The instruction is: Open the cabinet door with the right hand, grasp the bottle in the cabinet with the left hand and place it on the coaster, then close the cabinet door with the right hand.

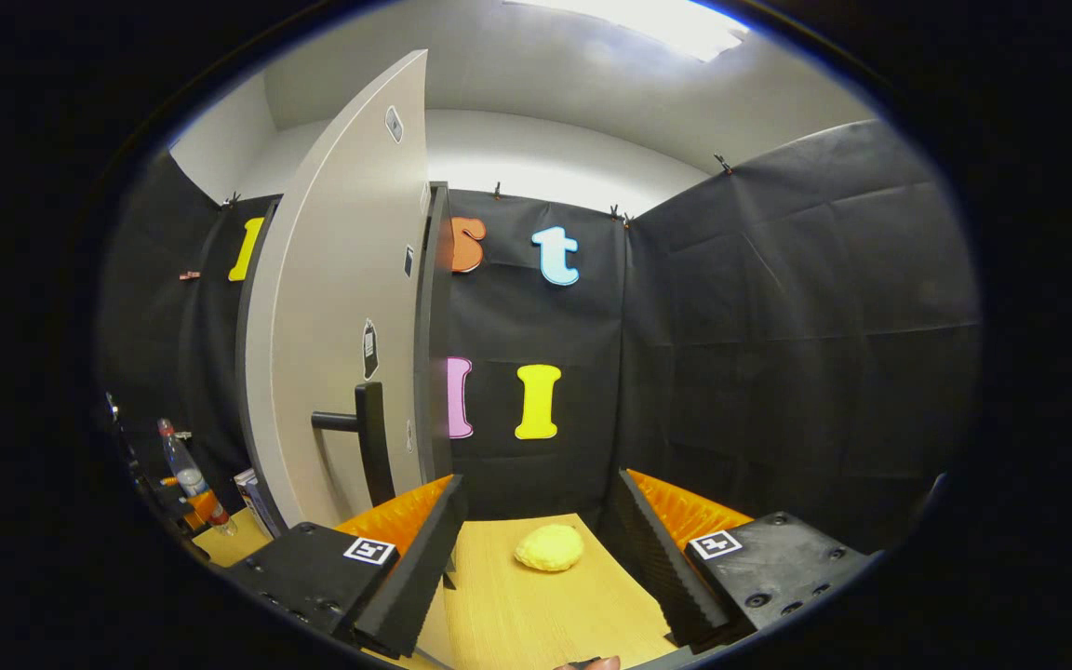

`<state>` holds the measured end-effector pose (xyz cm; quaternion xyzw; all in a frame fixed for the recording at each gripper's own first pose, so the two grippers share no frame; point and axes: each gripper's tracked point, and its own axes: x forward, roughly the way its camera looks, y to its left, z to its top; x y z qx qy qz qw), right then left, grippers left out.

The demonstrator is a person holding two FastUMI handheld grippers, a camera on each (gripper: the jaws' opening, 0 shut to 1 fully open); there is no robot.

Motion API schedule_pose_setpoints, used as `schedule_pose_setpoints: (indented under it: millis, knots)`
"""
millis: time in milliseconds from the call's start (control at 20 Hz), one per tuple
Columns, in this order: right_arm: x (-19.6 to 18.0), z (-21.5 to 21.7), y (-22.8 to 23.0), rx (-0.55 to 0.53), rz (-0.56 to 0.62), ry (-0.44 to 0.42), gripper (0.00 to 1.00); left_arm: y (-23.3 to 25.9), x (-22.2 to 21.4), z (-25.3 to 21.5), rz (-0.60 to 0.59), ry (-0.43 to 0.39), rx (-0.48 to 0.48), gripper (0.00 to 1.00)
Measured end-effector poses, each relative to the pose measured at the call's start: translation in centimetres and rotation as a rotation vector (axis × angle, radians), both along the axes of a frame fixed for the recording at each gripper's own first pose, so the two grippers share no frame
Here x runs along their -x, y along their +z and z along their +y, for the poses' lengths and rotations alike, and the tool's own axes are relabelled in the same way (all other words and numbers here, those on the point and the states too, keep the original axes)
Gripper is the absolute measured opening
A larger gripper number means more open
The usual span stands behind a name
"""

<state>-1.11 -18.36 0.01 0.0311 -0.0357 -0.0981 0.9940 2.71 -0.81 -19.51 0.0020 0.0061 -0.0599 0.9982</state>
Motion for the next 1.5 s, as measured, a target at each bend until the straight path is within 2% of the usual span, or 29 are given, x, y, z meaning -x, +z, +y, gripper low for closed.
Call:
schedule_pose_setpoints:
  millis: [100, 150, 250, 400, 500, 550, 650, 700, 750, 800, 850, 900, 1150, 1500]
  knots:
    - [0.0, -0.2, 0.1, -0.007, -0.005, -0.007, 0.98, -3.1, 1.1, 0.2, 0.013, -0.012, -0.042, 0.77]
    - [0.0, -0.2, 0.0, -0.019, -0.006, -0.008, 0.94, -4.6, 1.7, 0.0, 0.013, -0.031, -0.056, 0.77]
    - [0.0, -0.4, -0.2, -0.033, -0.001, -0.019, 0.99, -7.7, 2.6, -1.0, 0.017, -0.078, -0.076, 0.77]
    - [0.0, -0.5, -0.4, -0.027, 0.013, -0.035, 0.98, -12.5, 3.5, -1.2, 0.058, -0.113, -0.071, 0.77]
    - [-0.1, -0.4, -0.4, -0.035, 0.015, -0.035, 0.99, -14.7, 3.9, -1.2, 0.077, -0.112, -0.055, 0.77]
    - [-0.1, -0.4, -0.4, -0.04, 0.016, -0.039, 0.94, -15.8, 4.0, -0.9, 0.084, -0.107, -0.056, 0.77]
    - [-0.2, -0.6, -0.3, -0.052, 0.019, -0.046, 0.99, -17.8, 4.2, -0.5, 0.095, -0.1, -0.066, 0.77]
    - [-0.4, -0.7, -0.2, -0.057, 0.018, -0.048, 0.94, -18.7, 4.2, -0.4, 0.099, -0.097, -0.067, 0.77]
    - [-0.5, -0.7, -0.2, -0.061, 0.018, -0.049, 0.94, -19.4, 4.3, -0.3, 0.105, -0.098, -0.06, 0.77]
    - [-0.6, -0.8, -0.2, -0.063, 0.02, -0.052, 0.98, -20.2, 4.3, -0.3, 0.11, -0.097, -0.048, 0.77]
    - [-0.6, -0.8, -0.3, -0.063, 0.025, -0.054, 0.94, -20.9, 4.3, -0.3, 0.119, -0.095, -0.042, 0.78]
    - [-0.7, -0.7, -0.5, -0.06, 0.031, -0.055, 0.98, -21.6, 4.4, -0.3, 0.128, -0.092, -0.04, 0.78]
    - [-1.1, -0.6, -0.8, -0.056, 0.047, -0.05, 0.98, -24.1, 4.6, -0.3, 0.152, -0.076, -0.034, 0.8]
    - [-0.6, -1.1, -1.1, -0.068, 0.057, -0.062, 0.98, -24.7, 4.5, -0.3, 0.166, -0.064, -0.048, 0.83]
